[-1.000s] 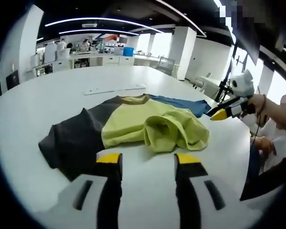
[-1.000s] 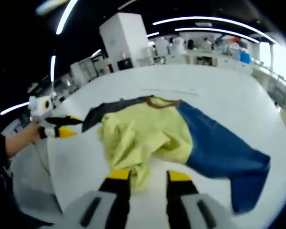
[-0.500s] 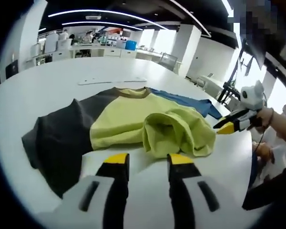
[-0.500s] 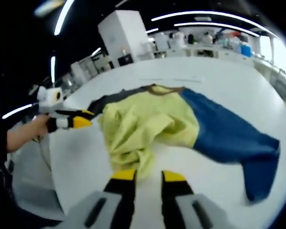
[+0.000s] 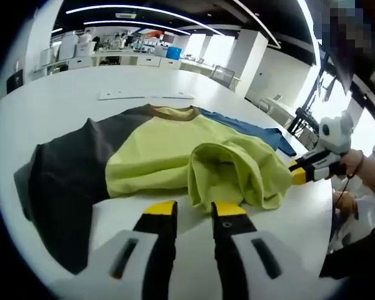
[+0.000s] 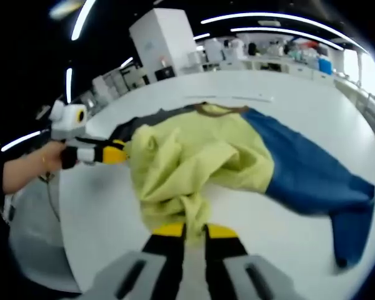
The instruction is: Fold the garment on the visible template until the final outline fits inside the template.
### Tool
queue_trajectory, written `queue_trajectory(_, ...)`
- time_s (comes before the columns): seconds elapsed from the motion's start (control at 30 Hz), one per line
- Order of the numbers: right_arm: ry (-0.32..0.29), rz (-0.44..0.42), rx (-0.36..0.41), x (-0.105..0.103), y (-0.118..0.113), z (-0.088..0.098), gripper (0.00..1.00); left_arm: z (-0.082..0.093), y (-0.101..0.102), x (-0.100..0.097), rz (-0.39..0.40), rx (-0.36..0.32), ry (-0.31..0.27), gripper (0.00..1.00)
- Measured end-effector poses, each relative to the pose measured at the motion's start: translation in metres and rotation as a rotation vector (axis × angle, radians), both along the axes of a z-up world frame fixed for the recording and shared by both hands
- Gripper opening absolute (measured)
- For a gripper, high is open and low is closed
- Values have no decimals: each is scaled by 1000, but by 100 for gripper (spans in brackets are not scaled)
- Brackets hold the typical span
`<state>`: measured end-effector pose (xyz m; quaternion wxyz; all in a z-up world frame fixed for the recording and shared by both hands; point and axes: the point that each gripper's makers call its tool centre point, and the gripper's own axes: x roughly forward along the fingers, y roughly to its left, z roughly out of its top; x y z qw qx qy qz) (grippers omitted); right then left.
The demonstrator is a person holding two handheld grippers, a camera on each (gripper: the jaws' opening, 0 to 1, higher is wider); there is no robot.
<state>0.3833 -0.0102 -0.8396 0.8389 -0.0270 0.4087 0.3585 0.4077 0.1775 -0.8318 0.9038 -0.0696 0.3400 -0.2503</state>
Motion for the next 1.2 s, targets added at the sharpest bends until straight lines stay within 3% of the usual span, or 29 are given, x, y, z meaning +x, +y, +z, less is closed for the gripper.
queue_trajectory(0.17,-11,12,-19,-3,-2,2,1,2,-2,-1,-12,4,-17,6)
queue_trajectory(0.43,-19,0,-42,-6,-13,7,0,21,4,-9,-35,11,-74,2)
queue_trajectory(0.77,-31,-36,-68,-22,-36,18,0,40,27,-43,-41,40,-101,1)
queue_trajectory(1.03,-29,-92,-68,-35,-46,24,0,44,35,-67,-35,47,-95,1)
queue_trajectory(1.2,7,-149,-74,-40,-54,18,0,40,35,-87,-37,60,-70,1)
